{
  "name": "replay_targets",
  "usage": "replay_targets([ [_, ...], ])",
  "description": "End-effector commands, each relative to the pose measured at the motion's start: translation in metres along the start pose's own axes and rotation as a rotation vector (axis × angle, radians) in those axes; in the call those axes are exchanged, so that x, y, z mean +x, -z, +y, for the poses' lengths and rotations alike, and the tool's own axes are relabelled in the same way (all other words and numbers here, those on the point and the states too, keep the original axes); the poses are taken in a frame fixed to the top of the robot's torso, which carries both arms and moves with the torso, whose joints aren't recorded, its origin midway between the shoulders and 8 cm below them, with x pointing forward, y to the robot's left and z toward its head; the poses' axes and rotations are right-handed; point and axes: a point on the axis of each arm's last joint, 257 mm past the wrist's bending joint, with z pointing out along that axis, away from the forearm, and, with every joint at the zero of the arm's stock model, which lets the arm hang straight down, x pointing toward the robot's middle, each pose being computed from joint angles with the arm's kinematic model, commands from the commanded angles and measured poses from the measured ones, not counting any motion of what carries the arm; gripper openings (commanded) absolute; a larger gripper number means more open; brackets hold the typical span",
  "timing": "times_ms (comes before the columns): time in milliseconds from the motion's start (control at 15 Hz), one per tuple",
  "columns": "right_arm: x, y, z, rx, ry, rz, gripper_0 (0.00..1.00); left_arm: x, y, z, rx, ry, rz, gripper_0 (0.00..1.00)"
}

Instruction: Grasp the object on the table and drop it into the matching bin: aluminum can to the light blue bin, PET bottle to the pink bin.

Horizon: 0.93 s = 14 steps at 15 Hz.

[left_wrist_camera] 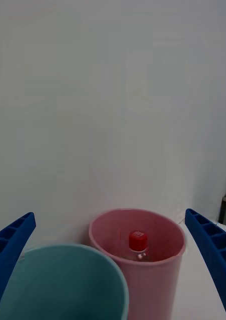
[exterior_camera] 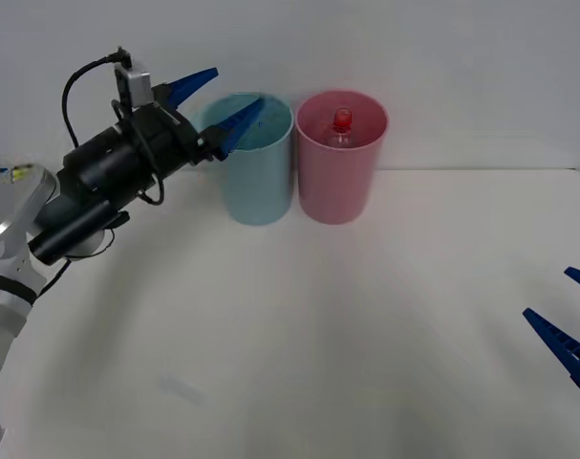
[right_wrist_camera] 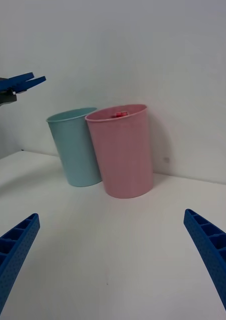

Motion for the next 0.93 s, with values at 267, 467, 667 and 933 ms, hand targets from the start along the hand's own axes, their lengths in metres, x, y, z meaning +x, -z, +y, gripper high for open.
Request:
replay_targets([
  [267, 0.0, 0.0, 0.0, 0.0, 0.0, 0.0, 1.0, -0.001, 0.088, 0.03, -0.021, -0.045, 0.024, 1.0],
  [467, 0.0, 0.0, 0.0, 0.0, 0.0, 0.0, 1.0, 0.0, 0.133, 0.039, -0.031, -0.074, 0.044, 1.0],
  [667, 0.0, 0.0, 0.0, 0.0, 0.0, 0.0, 1.0, 0.0, 0.175, 0.046, -0.048, -0.106, 0.077, 1.0],
  [933, 0.0, 0.0, 0.0, 0.0, 0.0, 0.0, 1.0, 0.009, 0.232, 0.057, -0.103, -0.227, 0.168, 1.0],
])
